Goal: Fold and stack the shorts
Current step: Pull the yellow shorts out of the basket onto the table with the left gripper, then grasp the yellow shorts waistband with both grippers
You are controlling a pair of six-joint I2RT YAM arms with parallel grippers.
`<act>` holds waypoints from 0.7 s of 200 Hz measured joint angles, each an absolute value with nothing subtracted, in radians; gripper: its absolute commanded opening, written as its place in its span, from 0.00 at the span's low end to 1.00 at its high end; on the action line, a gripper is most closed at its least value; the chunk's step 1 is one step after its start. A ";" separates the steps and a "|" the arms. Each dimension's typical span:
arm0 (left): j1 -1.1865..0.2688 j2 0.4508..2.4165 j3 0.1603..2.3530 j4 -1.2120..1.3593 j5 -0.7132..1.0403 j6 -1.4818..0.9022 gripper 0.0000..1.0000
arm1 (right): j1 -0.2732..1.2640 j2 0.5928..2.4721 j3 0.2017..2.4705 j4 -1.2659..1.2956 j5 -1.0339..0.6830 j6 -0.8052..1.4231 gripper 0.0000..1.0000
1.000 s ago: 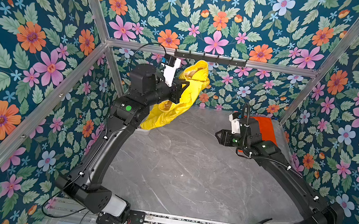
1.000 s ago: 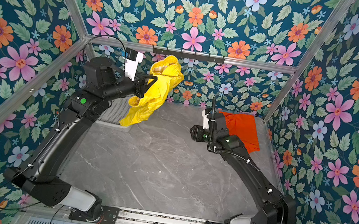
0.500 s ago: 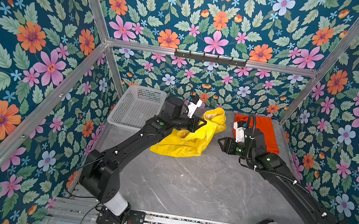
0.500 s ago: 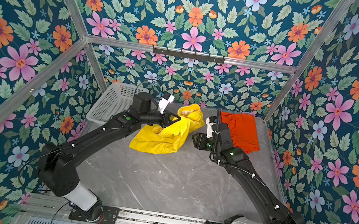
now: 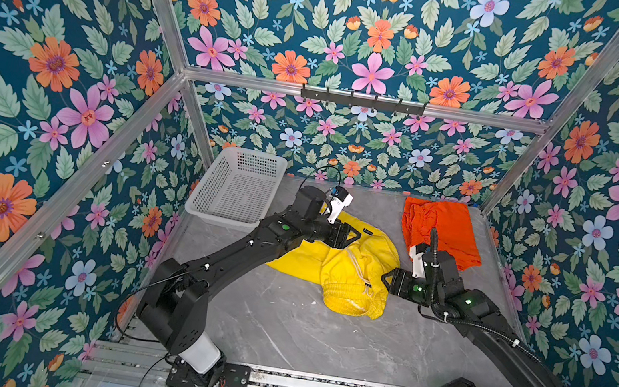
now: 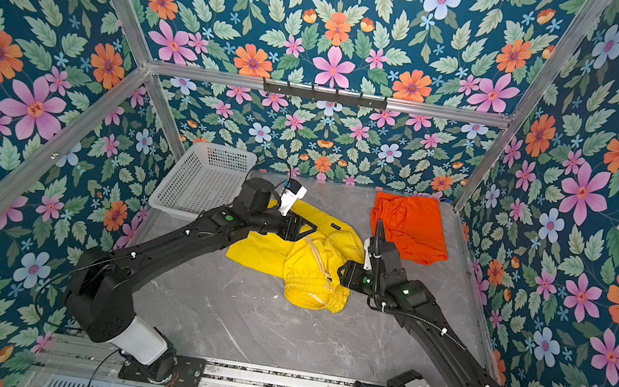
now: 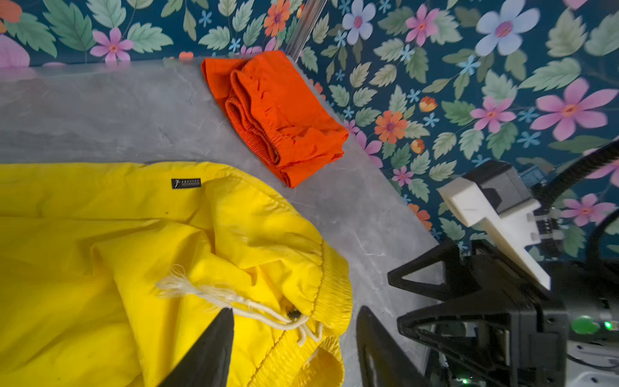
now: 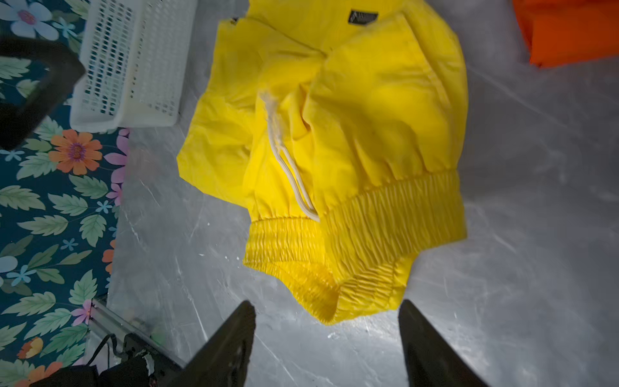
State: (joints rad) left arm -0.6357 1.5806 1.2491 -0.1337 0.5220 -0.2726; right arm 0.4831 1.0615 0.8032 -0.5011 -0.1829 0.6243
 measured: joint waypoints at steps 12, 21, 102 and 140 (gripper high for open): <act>-0.650 1.600 1.254 -0.160 0.517 -0.246 0.60 | 0.472 1.060 0.760 -0.498 -0.213 0.666 0.69; -0.658 1.615 1.256 -0.178 0.510 -0.229 0.60 | 0.453 1.062 0.728 -0.481 -0.244 0.699 0.68; -0.655 1.639 1.110 -0.180 0.479 -0.231 0.59 | 0.434 1.138 0.664 -0.253 -0.332 0.781 0.65; -0.655 1.614 1.025 -0.165 0.480 -0.241 0.59 | 0.435 1.237 0.682 -0.159 -0.347 0.782 0.56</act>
State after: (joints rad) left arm -0.6552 1.6142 1.0252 -0.1646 0.4805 -0.2405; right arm 0.4347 1.2369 0.6815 -0.1593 -0.3473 0.7818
